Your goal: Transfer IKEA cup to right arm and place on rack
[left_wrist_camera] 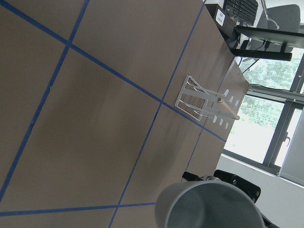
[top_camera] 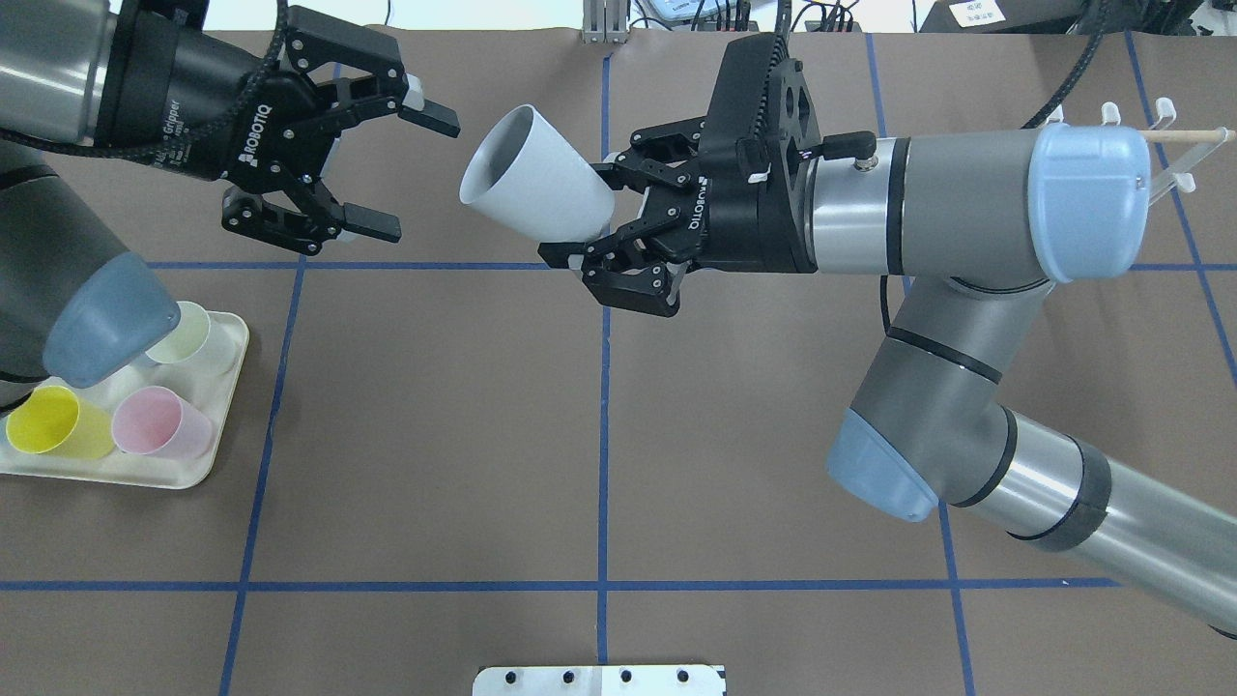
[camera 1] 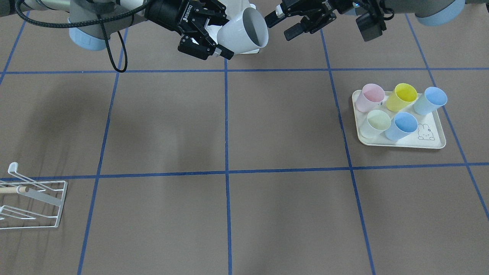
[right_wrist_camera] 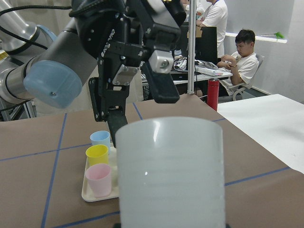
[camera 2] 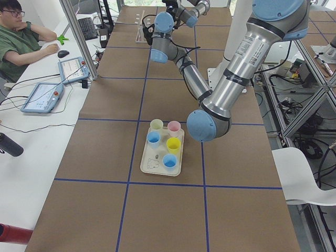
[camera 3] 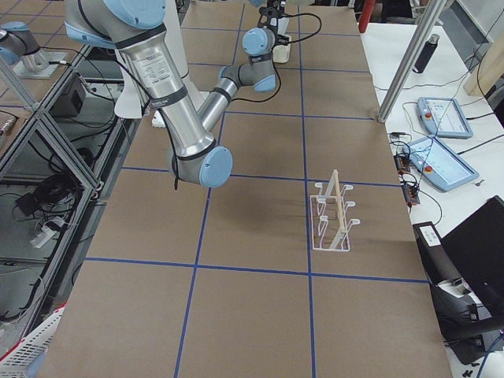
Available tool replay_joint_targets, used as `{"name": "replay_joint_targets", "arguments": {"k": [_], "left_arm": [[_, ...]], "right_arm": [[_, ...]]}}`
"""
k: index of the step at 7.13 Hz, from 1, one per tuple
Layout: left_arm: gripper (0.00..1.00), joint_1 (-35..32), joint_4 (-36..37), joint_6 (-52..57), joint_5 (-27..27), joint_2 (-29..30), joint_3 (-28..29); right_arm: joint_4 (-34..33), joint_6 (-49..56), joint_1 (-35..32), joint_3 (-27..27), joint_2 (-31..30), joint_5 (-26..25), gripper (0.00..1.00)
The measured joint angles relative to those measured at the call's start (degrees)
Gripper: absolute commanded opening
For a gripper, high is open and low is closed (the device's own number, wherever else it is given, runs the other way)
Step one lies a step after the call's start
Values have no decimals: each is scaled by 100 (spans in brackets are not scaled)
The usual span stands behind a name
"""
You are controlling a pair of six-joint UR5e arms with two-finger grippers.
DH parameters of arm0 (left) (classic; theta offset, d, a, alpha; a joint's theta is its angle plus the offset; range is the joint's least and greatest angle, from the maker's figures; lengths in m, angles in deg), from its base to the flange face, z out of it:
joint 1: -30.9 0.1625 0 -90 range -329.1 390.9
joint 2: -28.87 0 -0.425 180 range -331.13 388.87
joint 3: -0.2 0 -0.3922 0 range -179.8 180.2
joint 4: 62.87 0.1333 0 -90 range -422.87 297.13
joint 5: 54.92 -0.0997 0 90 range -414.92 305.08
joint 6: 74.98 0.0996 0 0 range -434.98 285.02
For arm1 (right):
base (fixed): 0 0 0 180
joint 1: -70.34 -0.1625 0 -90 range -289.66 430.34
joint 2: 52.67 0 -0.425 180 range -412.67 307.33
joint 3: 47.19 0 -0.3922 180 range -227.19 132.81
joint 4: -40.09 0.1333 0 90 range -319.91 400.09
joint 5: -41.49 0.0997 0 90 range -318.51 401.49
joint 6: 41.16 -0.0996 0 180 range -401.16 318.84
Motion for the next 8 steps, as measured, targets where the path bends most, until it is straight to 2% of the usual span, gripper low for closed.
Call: {"name": "replay_joint_targets", "arguments": {"k": [1, 4, 5, 6, 8], "left_arm": [[100, -135, 3, 341, 9, -243, -11], [100, -667, 35, 2078, -43, -1171, -16], [100, -833, 41, 2715, -47, -1525, -7], [100, -988, 47, 3320, -48, -1859, 10], [100, -1332, 59, 4444, -53, -2438, 72]], "right_arm": [[-393, -21, -121, -34, -20, 16, 21], [-2186, -20, -803, -318, -43, 61, 20], [-2665, 15, -1061, -344, -78, 77, 12], [-3126, 108, -1349, -351, -127, 102, 11], [-4151, 974, -1890, -334, -206, 213, 12]]}}
